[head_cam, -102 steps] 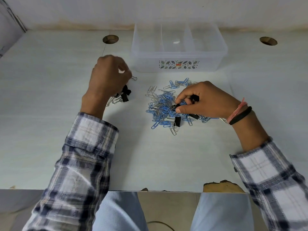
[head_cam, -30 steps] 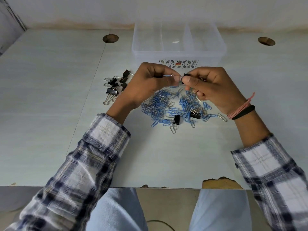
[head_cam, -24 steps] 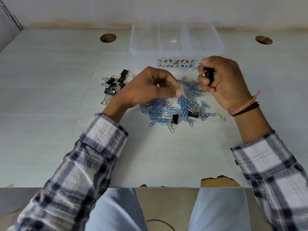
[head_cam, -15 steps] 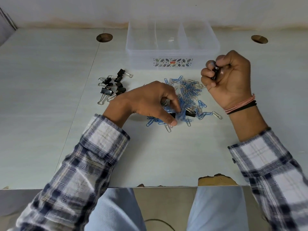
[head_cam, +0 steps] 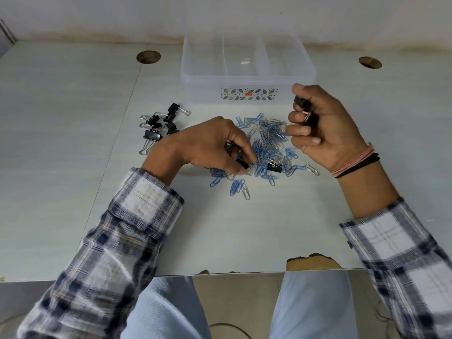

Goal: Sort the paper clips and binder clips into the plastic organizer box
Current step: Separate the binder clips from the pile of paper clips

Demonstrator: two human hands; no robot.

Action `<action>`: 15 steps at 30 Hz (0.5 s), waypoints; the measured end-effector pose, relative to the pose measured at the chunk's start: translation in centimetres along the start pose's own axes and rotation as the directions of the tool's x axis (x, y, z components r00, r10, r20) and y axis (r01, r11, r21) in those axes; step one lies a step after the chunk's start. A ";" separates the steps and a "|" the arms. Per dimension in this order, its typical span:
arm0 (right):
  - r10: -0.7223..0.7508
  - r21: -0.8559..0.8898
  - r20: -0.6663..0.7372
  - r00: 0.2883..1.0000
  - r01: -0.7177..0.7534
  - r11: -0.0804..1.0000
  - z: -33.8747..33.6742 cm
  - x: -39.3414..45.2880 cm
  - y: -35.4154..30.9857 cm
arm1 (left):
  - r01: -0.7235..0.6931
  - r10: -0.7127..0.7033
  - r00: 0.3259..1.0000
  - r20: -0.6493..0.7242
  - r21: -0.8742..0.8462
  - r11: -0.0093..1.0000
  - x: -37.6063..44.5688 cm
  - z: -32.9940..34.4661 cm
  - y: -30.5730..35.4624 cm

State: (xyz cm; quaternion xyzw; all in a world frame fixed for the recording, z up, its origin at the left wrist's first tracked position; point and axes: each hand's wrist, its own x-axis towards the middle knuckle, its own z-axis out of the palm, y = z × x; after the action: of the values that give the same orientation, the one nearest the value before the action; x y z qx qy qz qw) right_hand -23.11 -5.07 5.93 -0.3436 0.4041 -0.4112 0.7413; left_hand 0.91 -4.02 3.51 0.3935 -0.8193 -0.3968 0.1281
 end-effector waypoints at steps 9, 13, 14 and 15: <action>-0.109 -0.026 -0.114 0.987 0.107 0.994 -0.4 -2.9 -0.7 | -0.005 0.004 1.000 -0.007 -0.051 0.999 -0.2 -0.2 -0.1; -0.188 -0.357 -0.102 0.977 0.140 0.923 -1.7 -4.4 -1.3 | 0.002 -0.003 1.000 -0.006 -0.052 0.999 -0.3 -0.4 -0.2; -0.193 -0.526 -0.071 0.979 0.128 0.841 -1.8 -4.6 -1.0 | 0.012 -0.012 1.000 0.006 -0.049 0.999 -0.4 -0.5 -0.1; -0.180 -0.668 -0.036 0.983 0.110 0.736 -1.6 -4.9 -0.6 | 0.021 -0.021 1.000 0.021 -0.045 0.999 -0.4 -0.5 0.0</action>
State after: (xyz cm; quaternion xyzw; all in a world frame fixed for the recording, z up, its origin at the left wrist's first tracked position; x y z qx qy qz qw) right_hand -26.37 -1.23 7.27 -0.5941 0.5314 -0.3139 0.5160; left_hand 1.48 -4.02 3.88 0.3950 -0.8073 -0.4205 0.1243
